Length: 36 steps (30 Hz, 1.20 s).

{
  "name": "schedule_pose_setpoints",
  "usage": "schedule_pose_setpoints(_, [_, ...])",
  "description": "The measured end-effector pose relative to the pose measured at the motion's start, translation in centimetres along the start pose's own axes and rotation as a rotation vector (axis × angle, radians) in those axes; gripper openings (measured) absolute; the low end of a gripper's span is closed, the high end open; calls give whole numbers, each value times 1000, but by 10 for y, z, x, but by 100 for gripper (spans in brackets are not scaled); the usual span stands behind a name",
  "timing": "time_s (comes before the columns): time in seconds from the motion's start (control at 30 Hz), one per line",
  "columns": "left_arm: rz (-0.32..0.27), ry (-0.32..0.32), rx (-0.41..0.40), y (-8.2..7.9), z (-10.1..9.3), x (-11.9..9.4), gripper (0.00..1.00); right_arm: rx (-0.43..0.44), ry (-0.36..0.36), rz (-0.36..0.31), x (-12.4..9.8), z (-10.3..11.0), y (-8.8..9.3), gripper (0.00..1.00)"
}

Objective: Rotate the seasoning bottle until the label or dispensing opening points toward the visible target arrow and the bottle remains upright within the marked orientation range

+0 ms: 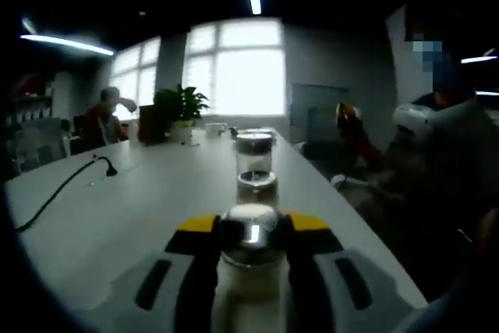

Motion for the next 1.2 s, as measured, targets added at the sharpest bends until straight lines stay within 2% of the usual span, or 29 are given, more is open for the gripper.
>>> schedule_pose_setpoints(0.23, [31, 29, -10, -1, 3, -1, 35, -11, -2, -8, 3, -1, -4, 7])
schedule_pose_setpoints(0.3, [44, 25, -23, -2, -2, 3, 41, -12, 3, -17, 3, -3, -4, 9])
schedule_pose_setpoints(0.37, [53, 14, -24, -3, -6, 5, 53, -5, 6, -26, 2, -4, -4, 9])
schedule_pose_setpoints(0.43, [55, 4, -15, -4, -9, 5, 60, 0, 6, -39, 0, -4, -6, 9])
schedule_pose_setpoints(0.5, [43, -16, -13, -7, -12, 2, 62, 1, 2, -54, 0, -3, -9, 10])
schedule_pose_setpoints(0.57, [7, -46, 10, -14, -17, -2, 63, -38, 2, -54, 1, -2, -14, 12])
schedule_pose_setpoints(0.63, [-16, -95, 14, -19, -21, -9, 67, -71, 8, -55, 2, -3, -18, 13])
schedule_pose_setpoints(0.73, [-55, -185, 52, -27, -26, -25, 69, -59, 10, -68, 3, -10, -20, 17])
schedule_pose_setpoints(0.83, [-107, -294, 76, -35, -26, -41, 73, -55, 32, -30, 0, -18, -11, 20])
schedule_pose_setpoints(0.93, [-189, -350, 92, -45, -33, -53, 73, -66, 65, -12, -5, -29, -6, 23])
schedule_pose_setpoints(1.03, [-256, -418, 96, -57, -37, -61, 72, -40, 100, -7, -10, -47, -5, 27])
schedule_pose_setpoints(1.1, [-312, -484, 121, -69, -43, -64, 69, -40, 104, -11, -8, -54, -8, 29])
schedule_pose_setpoints(1.17, [-363, -537, 97, -77, -52, -64, 67, -43, 103, -22, -1, -61, -10, 34])
schedule_pose_setpoints(1.2, [-366, -555, 89, -77, -54, -64, 66, -39, 102, -30, 4, -65, -11, 35])
Point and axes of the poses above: the point that each gripper's makers call its tool centre point, and the gripper's own axes: x roughly forward along the fingers, z roughly to its left, y roughly out of its underside, the point moved 2 cm from there along -x, roughly backward along the fingers, and after that the axes turned 1 degree about y, right-handed, at the moved point
